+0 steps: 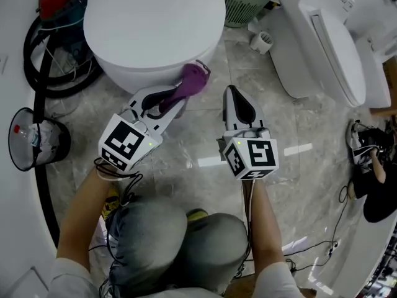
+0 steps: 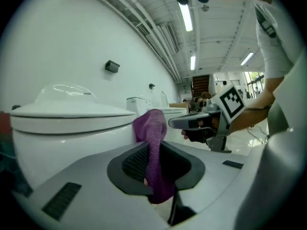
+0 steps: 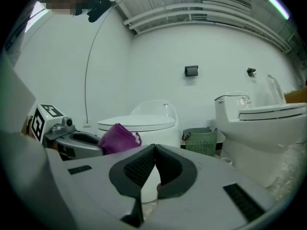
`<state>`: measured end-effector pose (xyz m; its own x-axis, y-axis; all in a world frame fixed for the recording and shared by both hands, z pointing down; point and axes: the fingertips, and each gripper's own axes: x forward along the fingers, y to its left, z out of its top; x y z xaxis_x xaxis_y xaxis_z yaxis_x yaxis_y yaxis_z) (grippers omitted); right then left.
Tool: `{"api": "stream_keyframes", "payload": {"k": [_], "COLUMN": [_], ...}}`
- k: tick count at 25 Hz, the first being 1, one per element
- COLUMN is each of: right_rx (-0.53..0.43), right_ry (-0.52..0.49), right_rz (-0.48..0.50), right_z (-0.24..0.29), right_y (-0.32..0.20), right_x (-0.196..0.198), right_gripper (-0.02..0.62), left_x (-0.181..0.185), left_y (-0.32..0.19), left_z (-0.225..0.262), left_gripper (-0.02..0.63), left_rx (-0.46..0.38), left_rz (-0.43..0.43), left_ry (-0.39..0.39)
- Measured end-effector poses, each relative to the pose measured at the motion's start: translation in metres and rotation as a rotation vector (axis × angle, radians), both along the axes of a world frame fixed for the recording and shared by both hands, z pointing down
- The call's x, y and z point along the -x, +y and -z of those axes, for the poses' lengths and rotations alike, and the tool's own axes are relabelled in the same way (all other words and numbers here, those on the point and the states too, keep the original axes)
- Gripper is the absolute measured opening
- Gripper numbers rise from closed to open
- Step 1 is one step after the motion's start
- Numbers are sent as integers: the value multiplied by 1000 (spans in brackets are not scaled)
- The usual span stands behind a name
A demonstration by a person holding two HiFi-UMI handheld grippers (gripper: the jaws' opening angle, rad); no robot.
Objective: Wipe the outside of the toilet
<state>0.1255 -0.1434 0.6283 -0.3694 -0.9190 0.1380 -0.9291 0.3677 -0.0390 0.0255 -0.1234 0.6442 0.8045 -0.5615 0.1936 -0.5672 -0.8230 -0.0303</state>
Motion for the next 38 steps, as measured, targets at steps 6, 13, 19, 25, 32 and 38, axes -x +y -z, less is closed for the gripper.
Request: {"api": "stream_keyframes", "payload": {"k": [6,13,19,25,32,38], "right_rx": [-2,5,15,22,19,4], "right_ry": [-5,7,19,30,32,38], "right_rz": [21,17,11,9,18,29], "right_z": [-2,-6,-15,-26,-28,-25], "right_y": [-3,-6,-4,-1,3,9], "right_x": [15,18,18,20,25,26], "right_gripper": [8,9,8,8,8,9], "left_x": [118,250,292,246,176,137], "left_y": [8,-12,-39,-54,-34,-14], "left_z": [20,-4,-53,-70,-74,-59], "left_gripper": [86,86,86,86,86,86], "left_rx": [2,-4,37,61,81,30], "left_rz": [213,552,767,715,562,435], "left_ry": [78,49,37,86,92,122]}}
